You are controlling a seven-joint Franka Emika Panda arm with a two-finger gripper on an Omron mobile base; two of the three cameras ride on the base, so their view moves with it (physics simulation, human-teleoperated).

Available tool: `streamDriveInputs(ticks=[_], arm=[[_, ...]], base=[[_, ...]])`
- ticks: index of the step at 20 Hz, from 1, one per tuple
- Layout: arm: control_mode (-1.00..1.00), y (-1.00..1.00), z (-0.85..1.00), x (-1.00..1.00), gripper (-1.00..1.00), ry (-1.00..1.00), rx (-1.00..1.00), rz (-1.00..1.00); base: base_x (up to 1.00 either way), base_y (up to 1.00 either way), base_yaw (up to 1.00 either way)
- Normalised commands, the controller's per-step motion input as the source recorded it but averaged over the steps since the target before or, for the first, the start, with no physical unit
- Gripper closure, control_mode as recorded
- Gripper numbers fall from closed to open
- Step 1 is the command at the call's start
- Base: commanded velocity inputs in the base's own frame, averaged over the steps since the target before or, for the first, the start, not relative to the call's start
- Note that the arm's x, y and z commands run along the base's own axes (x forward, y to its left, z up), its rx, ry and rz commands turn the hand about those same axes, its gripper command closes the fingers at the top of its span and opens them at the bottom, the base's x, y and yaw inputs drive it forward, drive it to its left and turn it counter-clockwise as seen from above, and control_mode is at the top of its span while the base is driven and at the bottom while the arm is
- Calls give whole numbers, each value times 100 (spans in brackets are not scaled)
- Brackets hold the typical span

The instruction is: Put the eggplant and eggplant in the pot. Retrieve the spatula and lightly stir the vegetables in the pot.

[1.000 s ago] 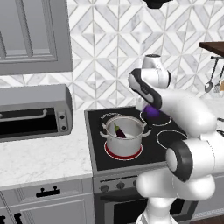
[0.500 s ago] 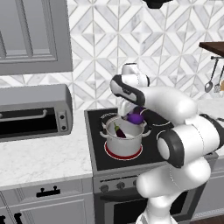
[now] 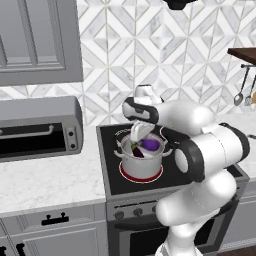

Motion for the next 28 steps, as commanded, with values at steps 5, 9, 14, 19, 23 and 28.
streamDriveInputs(ticks=[5,9,14,19,23,28], arm=[[-100,6,-37,0,-100,0,4,0],[-100,1,-12,0,-100,-5,5,0],[-100,0,-1,0,-100,-9,5,0],[-100,0,34,0,-100,-9,5,0],[-100,-21,94,-21,-100,-4,7,-5],[-100,-48,95,-63,-100,5,3,-20]], base=[[0,0,0],[0,0,0],[0,0,0],[0,0,0],[0,0,0],[0,0,0]])
